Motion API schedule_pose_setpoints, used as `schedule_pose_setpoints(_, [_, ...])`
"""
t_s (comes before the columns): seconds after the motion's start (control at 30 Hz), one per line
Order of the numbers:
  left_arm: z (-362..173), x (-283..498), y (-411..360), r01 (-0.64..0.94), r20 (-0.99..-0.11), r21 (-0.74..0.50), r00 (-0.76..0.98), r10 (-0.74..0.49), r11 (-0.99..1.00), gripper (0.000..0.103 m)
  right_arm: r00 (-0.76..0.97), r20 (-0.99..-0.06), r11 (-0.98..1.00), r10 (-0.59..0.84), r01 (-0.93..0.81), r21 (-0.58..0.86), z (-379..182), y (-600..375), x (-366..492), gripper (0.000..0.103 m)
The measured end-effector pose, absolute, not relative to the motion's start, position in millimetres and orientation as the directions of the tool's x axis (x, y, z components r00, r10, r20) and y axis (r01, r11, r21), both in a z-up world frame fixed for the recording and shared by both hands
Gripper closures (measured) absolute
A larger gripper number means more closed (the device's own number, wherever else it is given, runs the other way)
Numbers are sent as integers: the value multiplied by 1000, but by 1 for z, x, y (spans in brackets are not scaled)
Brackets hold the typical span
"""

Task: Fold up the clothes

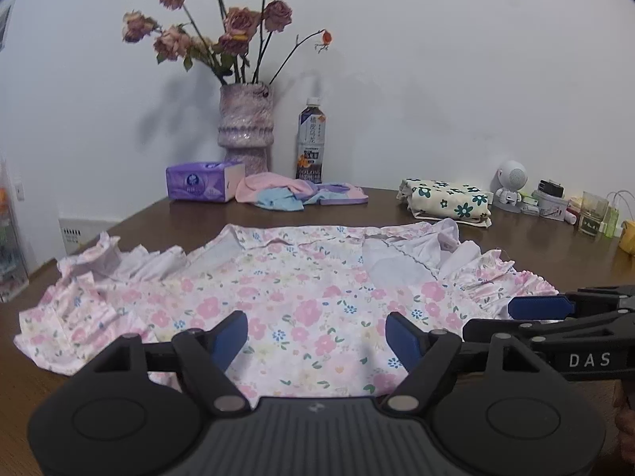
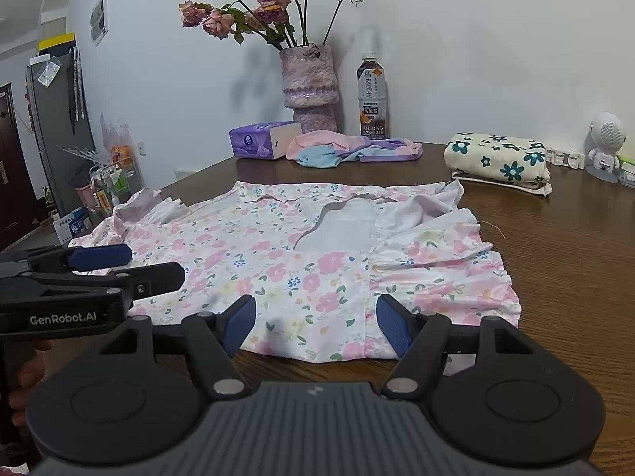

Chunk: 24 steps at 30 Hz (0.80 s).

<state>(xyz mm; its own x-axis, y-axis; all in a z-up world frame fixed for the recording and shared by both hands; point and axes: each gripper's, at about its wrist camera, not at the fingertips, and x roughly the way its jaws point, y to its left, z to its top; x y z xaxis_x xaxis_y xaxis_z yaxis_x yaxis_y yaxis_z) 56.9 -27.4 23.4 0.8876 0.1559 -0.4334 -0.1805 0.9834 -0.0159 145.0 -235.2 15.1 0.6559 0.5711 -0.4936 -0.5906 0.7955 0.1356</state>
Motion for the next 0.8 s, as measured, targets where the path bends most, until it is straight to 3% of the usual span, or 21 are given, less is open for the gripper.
schedule_pose_setpoints(0.8, [25, 51, -33, -164, -403, 5, 902, 152, 986, 28, 653, -501, 798, 567, -587, 138, 12, -235, 146, 34])
